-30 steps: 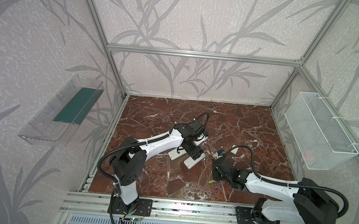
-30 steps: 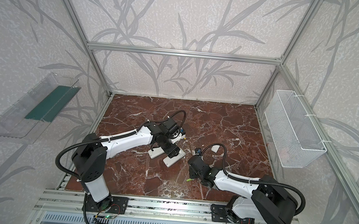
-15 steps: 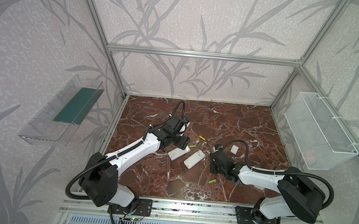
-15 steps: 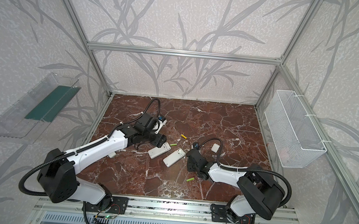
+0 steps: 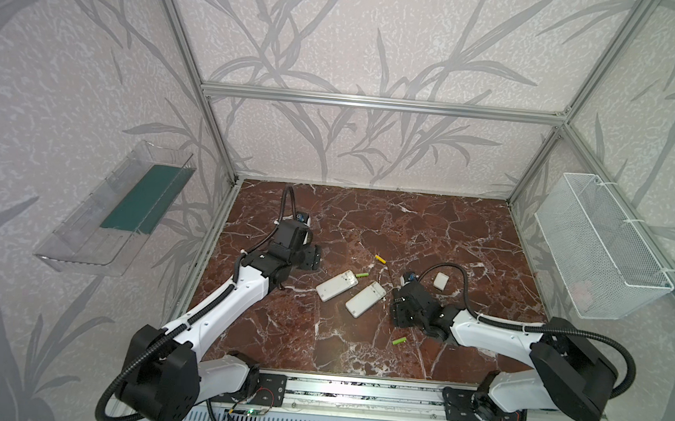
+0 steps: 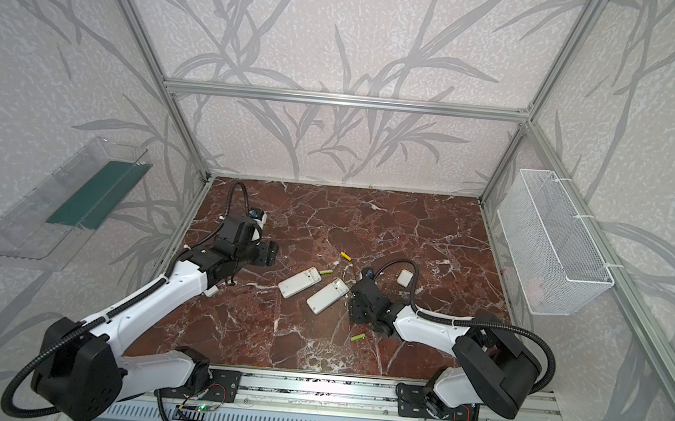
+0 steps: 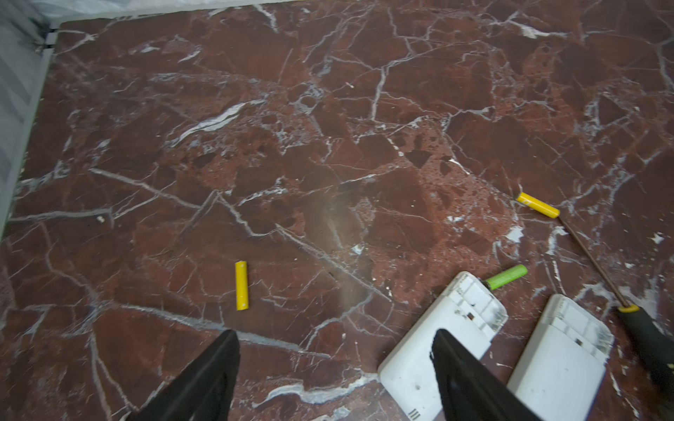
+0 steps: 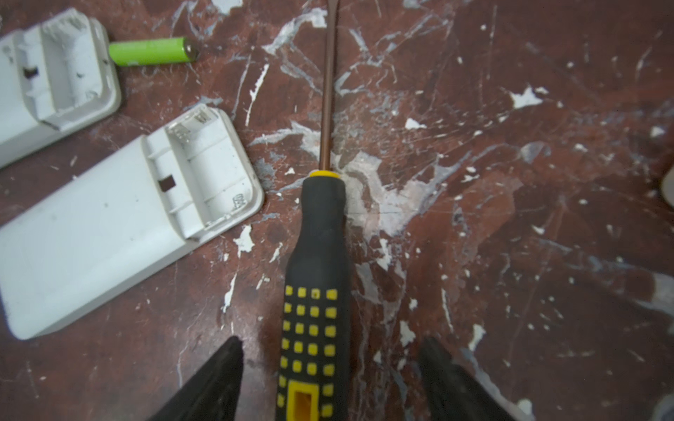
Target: Unload the batteries from the remote control
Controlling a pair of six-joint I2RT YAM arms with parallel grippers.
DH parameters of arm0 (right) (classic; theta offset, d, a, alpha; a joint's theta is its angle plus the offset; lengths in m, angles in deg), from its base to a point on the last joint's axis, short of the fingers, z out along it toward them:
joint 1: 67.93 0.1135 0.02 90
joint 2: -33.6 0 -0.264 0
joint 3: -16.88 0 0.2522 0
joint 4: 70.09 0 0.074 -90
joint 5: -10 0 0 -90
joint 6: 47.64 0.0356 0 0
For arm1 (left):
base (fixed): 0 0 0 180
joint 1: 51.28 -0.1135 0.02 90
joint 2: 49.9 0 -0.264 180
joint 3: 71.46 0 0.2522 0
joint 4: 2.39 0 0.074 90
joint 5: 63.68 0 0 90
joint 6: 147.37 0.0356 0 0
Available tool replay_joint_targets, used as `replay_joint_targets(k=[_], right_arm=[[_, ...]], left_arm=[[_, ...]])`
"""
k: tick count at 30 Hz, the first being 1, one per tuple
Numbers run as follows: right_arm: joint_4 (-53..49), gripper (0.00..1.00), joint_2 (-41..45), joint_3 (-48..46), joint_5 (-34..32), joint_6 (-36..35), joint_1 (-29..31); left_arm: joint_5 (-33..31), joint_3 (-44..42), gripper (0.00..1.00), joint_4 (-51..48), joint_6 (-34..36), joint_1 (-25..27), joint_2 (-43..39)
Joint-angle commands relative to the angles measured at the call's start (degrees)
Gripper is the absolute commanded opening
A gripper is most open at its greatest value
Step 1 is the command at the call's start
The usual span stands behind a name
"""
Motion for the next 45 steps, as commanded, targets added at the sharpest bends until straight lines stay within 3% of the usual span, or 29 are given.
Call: replay_joint_targets(k=[1,8,13,16,19,25,27,29,34,36,40,45], right_arm=[[-6.49,0.99,5.3,3.16,-0.84,-4.01,-1.84],[-10.66,0.99,15.0,6.45,-2.16,-15.84,-11.01],[-5.45,0.99,15.58,5.01,-2.2,-24.65,-23.52],[5.63,0.99,14.29,0.26,-2.15,-28.74,-28.49],[22.79,0.99,11.86,-6.22,-2.34,-33.05,-30.68],[42.07,0.99,0.28,-8.34,0.38,-34.73,-35.2],[42.53,0.99,-1.27,-6.88,1.9,-36.09,-35.39],[50.25,0.99,-4.41,-7.93,1.03,-37.4,-35.51],[65.95,0.99,-11.71,-12.7,4.33,-37.15,-37.23],[62.89,0.99,-10.83,-12.12,6.15,-37.4,-37.23],[63.23,0.99,-11.2,-11.89,6.19,-37.23,-37.52],[63.05,0.99,-11.19,-11.79,6.02,-37.18,-37.52]], left_arm=[[-7.31,-1.64,0.83,2.93,-0.86,-2.1,-1.83],[-14.04,-7.21,0.83,12.58,2.42,-6.92,-1.35],[-8.84,-12.25,0.83,22.2,3.99,-11.07,-0.37],[-4.97,-15.44,0.83,28.37,6.32,-12.38,1.04],[-1.65,-18.48,0.83,35.52,7.81,-13.31,2.67],[3.44,-24.75,0.83,56.03,7.53,-16.09,8.52],[6.08,-24.27,0.83,57.12,6.98,-17.46,10.54],[8.36,-23.09,0.82,53.79,7.09,-18.0,10.32],[10.11,-25.68,0.82,58.2,6.85,-18.63,9.38],[11.82,-26.79,0.82,59.21,7.0,-19.39,8.53],[8.08,-28.97,0.82,61.13,9.1,-19.6,6.71],[4.9,-31.87,0.83,75.16,11.29,-20.16,12.21]])
